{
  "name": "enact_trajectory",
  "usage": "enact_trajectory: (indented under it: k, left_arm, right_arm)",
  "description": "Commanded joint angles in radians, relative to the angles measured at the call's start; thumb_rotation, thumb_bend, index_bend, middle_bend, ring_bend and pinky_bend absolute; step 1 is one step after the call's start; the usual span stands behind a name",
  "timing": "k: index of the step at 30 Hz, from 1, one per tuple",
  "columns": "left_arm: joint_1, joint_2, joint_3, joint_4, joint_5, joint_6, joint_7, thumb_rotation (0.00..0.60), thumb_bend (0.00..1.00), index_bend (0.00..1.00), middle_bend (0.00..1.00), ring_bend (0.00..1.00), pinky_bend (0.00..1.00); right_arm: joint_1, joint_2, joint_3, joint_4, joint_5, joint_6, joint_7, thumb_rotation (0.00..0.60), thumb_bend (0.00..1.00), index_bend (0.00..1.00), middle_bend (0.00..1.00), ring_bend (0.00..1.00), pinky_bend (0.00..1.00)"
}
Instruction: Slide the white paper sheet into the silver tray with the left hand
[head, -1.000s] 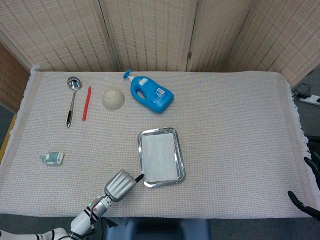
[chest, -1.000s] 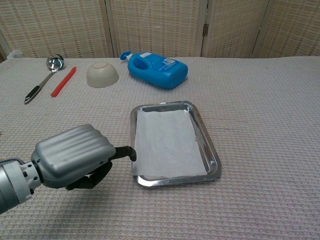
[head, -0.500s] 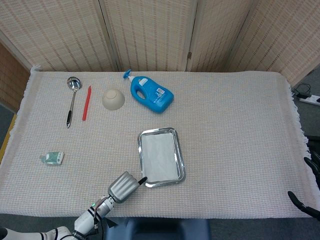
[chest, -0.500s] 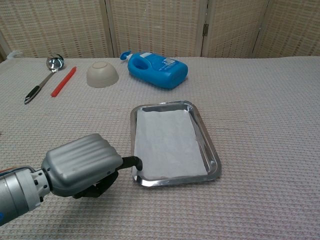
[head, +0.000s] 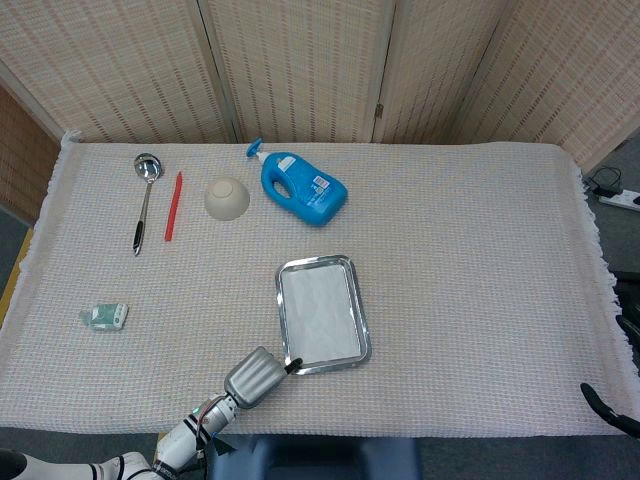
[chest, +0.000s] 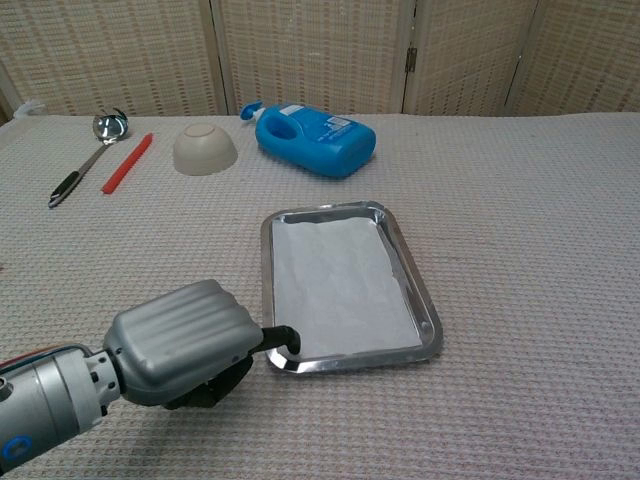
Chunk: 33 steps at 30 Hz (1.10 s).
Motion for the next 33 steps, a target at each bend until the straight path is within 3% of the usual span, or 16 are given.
enact_trajectory:
  k: [1,9,17,19,22,24,27,33]
  left_arm:
    - [-0.003,-0.007,-0.001,0.009,-0.001,-0.004,-0.01,0.6,0.88,0.28,1.0,1.0,1.0]
    - [-0.01,-0.03,-0.001,0.04,0.021,0.006,-0.044,0.6,0.88,0.27,1.0,1.0,1.0]
    - [-0.008,-0.028,0.002,0.07,0.141,0.133,-0.181,0.6,0.88,0.19,1.0,1.0,1.0]
    - [-0.001,-0.005,0.004,0.053,0.15,0.154,-0.171,0.6,0.83,0.12,1.0,0.97,1.0]
    - [0.033,0.072,0.002,-0.027,0.145,0.208,-0.127,0.6,0.62,0.03,0.9,0.81,0.98]
    - [0.068,0.14,0.002,-0.091,0.133,0.26,-0.138,0.6,0.51,0.02,0.75,0.65,0.82]
    - [0.115,0.229,0.007,-0.157,0.126,0.333,-0.193,0.6,0.42,0.0,0.58,0.47,0.56]
    - [0.231,0.369,0.044,-0.185,0.134,0.491,-0.264,0.6,0.28,0.0,0.29,0.19,0.24]
  right_arm:
    - [-0.002,0.002,0.001,0.002,0.002,0.004,0.007,0.6,0.32,0.0,0.0,0.0,0.0]
    - [-0.001,0.003,0.003,0.006,0.006,0.005,0.015,0.6,0.32,0.0,0.0,0.0,0.0]
    - [-0.001,0.002,0.004,0.007,0.008,0.003,0.016,0.6,0.32,0.0,0.0,0.0,0.0]
    - [-0.001,0.001,0.004,0.008,0.006,0.003,0.014,0.6,0.32,0.0,0.0,0.0,0.0]
    - [0.001,0.002,0.005,0.009,0.009,-0.001,0.018,0.6,0.32,0.0,0.0,0.0,0.0]
    - [0.004,0.001,0.006,0.009,0.01,-0.006,0.015,0.6,0.32,0.0,0.0,0.0,0.0]
    - [0.011,0.002,-0.002,0.008,0.0,-0.023,0.009,0.6,0.32,0.0,0.0,0.0,0.0]
    - [0.028,0.004,0.001,-0.007,0.023,-0.066,-0.003,0.6,0.32,0.0,0.0,0.0,0.0]
